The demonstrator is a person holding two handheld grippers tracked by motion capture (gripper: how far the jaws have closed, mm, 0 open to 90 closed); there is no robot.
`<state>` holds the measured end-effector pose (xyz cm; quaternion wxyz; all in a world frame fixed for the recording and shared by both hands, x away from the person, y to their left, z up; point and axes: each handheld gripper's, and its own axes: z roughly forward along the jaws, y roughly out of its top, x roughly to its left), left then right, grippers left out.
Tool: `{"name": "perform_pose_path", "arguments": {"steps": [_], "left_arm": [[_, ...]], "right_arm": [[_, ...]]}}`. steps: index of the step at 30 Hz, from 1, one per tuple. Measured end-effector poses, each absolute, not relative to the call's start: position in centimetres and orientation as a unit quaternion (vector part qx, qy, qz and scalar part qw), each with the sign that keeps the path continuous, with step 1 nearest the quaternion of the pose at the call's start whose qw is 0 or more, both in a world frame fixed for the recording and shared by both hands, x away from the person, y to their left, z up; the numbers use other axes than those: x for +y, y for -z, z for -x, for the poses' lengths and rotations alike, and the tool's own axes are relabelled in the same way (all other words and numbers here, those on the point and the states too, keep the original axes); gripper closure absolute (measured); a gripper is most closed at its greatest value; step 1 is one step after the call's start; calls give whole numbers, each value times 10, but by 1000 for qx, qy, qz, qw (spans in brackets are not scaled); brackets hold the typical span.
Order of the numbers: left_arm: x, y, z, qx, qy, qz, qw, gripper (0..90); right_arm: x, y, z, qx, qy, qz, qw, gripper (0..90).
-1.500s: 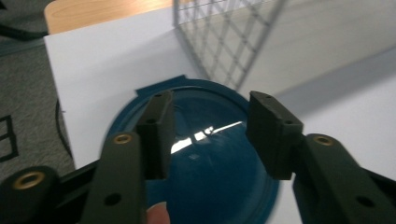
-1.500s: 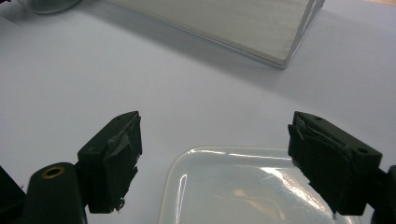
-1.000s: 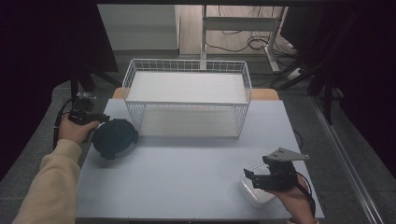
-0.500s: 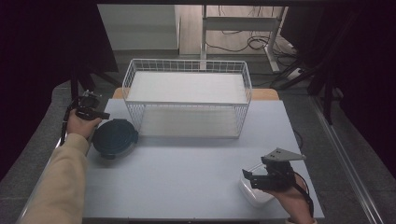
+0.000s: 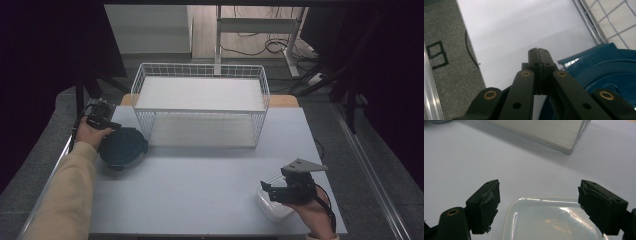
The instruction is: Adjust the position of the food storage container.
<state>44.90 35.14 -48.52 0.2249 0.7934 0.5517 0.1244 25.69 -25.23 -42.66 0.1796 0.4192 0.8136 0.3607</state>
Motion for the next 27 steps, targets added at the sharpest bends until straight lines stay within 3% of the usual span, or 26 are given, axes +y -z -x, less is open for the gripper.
{"name": "perform_pose_path", "arguments": {"steps": [27], "left_arm": [[340,483,-432,508,-121,-824,219,900]], "right_arm": [[-252,425,-256,813,-361,-419,181,176]]}}
